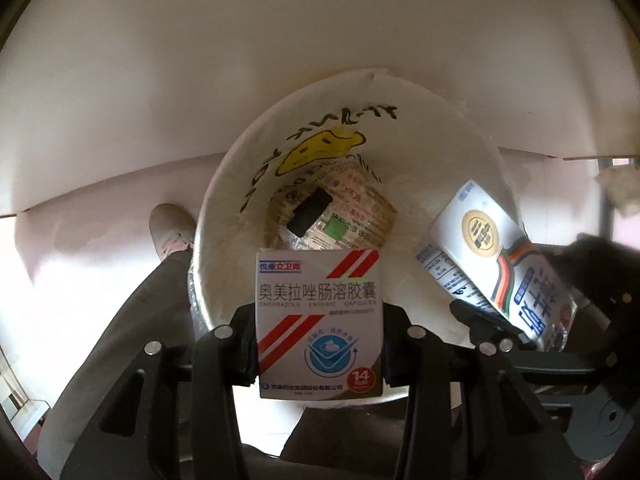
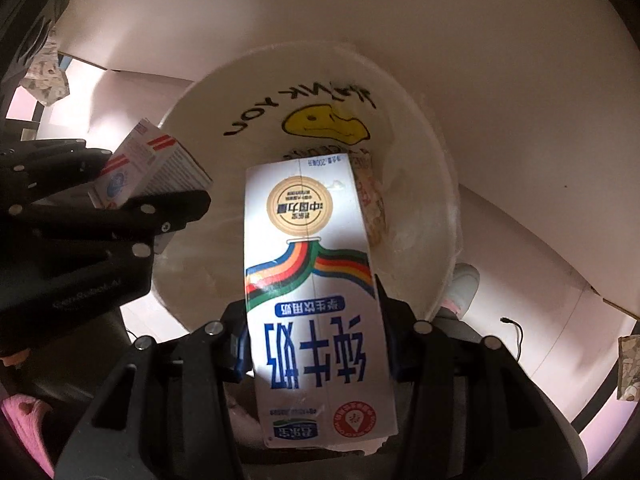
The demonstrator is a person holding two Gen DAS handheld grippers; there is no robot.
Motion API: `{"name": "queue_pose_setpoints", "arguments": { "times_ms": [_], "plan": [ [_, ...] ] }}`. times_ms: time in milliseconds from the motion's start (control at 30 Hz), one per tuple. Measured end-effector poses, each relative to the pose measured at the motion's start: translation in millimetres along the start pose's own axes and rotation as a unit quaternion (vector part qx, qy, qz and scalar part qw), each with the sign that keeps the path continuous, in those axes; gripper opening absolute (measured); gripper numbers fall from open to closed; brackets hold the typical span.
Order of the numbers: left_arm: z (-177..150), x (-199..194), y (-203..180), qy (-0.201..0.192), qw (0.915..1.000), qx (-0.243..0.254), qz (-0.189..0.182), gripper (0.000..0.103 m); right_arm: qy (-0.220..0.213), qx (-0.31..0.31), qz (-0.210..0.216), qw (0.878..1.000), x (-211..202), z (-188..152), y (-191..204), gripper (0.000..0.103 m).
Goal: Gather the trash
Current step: 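Open both tools to drop the box and carton into the bin, then move both open tools back over the bed toward the remaining items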
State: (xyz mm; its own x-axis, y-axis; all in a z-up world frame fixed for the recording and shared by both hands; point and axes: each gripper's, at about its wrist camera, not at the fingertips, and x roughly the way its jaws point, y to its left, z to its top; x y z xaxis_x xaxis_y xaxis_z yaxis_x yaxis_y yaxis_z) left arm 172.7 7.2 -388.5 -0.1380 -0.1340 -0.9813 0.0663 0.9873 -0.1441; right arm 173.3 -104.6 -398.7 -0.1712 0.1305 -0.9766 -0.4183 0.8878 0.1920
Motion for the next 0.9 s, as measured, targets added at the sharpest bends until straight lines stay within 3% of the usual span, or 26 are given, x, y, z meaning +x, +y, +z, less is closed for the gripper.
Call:
{"name": "queue_pose_setpoints", "arguments": {
  "times_ms": [367,400,467,500,567,900],
  "plan": [
    [11,32,5,0.032,0.999,-0.027,-0.019,0.046,0.014,-0.001,-0.009,1.0,26,10,8,0.051],
    [12,33,6,0.033,0.9988,-0.031,-0.02,0.048,0.012,-0.002,-0.014,1.0,31,10,7,0.051],
    [14,34,7,0.033,0.9984,-0.039,-0.024,0.064,0.013,-0.003,-0.017,1.0,35,12,7,0.051],
    [14,33,8,0.032,0.9983,-0.043,-0.024,0.066,0.013,-0.003,-0.017,1.0,37,11,6,0.053],
    [14,30,9,0.028,0.9983,-0.045,-0.025,0.067,0.009,-0.003,-0.022,1.0,36,12,5,0.058],
    [-14,7,5,0.016,0.9996,-0.018,-0.017,0.067,-0.008,-0.016,-0.023,1.0,2,-7,15,0.058]
  ]
}}
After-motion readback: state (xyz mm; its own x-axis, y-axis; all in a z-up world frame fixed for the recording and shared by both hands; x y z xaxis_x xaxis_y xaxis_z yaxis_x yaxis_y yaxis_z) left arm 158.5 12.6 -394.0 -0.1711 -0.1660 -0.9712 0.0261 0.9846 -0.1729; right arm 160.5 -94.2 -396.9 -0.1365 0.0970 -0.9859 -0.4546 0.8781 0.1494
